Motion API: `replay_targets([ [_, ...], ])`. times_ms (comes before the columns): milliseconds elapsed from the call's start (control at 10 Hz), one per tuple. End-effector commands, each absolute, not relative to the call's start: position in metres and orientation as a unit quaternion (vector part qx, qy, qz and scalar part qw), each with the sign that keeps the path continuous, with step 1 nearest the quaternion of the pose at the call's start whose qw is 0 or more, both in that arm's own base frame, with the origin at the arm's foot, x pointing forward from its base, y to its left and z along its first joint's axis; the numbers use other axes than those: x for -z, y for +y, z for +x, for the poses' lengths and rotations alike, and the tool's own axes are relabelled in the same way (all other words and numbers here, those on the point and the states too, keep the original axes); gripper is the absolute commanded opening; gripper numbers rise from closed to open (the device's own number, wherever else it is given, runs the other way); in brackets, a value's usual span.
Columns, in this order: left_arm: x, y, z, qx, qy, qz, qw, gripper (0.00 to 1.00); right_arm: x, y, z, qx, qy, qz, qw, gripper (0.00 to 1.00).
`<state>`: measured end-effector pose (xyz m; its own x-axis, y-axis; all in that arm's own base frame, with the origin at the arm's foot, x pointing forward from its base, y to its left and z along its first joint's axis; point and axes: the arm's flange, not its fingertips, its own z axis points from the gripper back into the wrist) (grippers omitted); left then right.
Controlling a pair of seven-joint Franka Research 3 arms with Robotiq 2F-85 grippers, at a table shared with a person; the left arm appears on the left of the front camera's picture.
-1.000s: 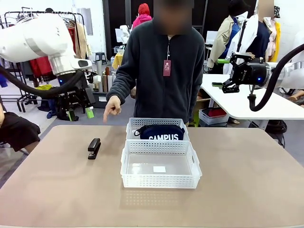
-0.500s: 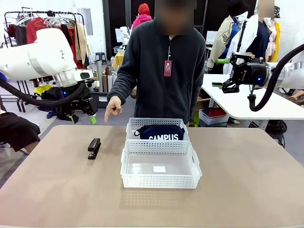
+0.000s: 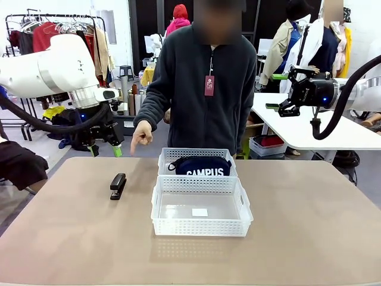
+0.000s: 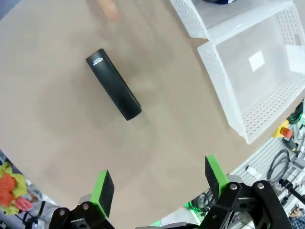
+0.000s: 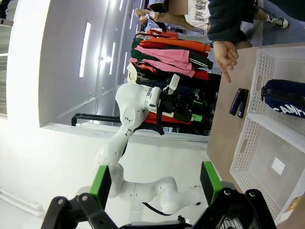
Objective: Distribute items into two baskets.
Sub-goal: Pick up the Stapler that the person points to.
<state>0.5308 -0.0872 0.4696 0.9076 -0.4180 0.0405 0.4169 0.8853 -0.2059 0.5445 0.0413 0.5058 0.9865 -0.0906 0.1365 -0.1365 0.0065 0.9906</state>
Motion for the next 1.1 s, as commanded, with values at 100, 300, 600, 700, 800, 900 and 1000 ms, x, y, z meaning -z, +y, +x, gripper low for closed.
replay_targets([
  [100,-0.455,-0.111,0.53,0.076,0.019,0.028,0.997,1.0,-0.507,0.041,0.544,-0.017,-0.079,0.709,0.701,1.0],
  [300,-0.437,-0.124,0.533,0.06,0.033,0.065,0.996,1.0,-0.507,0.041,0.544,-0.017,-0.079,0.709,0.701,1.0],
  [600,-0.394,-0.127,0.537,0.063,0.04,0.054,0.996,1.0,-0.507,0.041,0.544,-0.017,-0.079,0.709,0.701,1.0],
  [700,-0.381,-0.125,0.536,0.075,0.036,0.07,0.994,1.0,-0.507,0.041,0.544,-0.017,-0.079,0.709,0.701,1.0],
  [800,-0.368,-0.129,0.532,0.092,0.026,0.075,0.993,1.0,-0.507,0.041,0.544,-0.017,-0.079,0.709,0.701,1.0],
  [900,-0.361,-0.131,0.531,0.099,0.026,0.07,0.992,1.0,-0.507,0.041,0.544,-0.017,-0.079,0.709,0.701,1.0],
  [1000,-0.353,-0.132,0.532,0.101,0.025,0.056,0.993,1.0,-0.507,0.041,0.544,-0.017,-0.079,0.709,0.701,1.0],
])
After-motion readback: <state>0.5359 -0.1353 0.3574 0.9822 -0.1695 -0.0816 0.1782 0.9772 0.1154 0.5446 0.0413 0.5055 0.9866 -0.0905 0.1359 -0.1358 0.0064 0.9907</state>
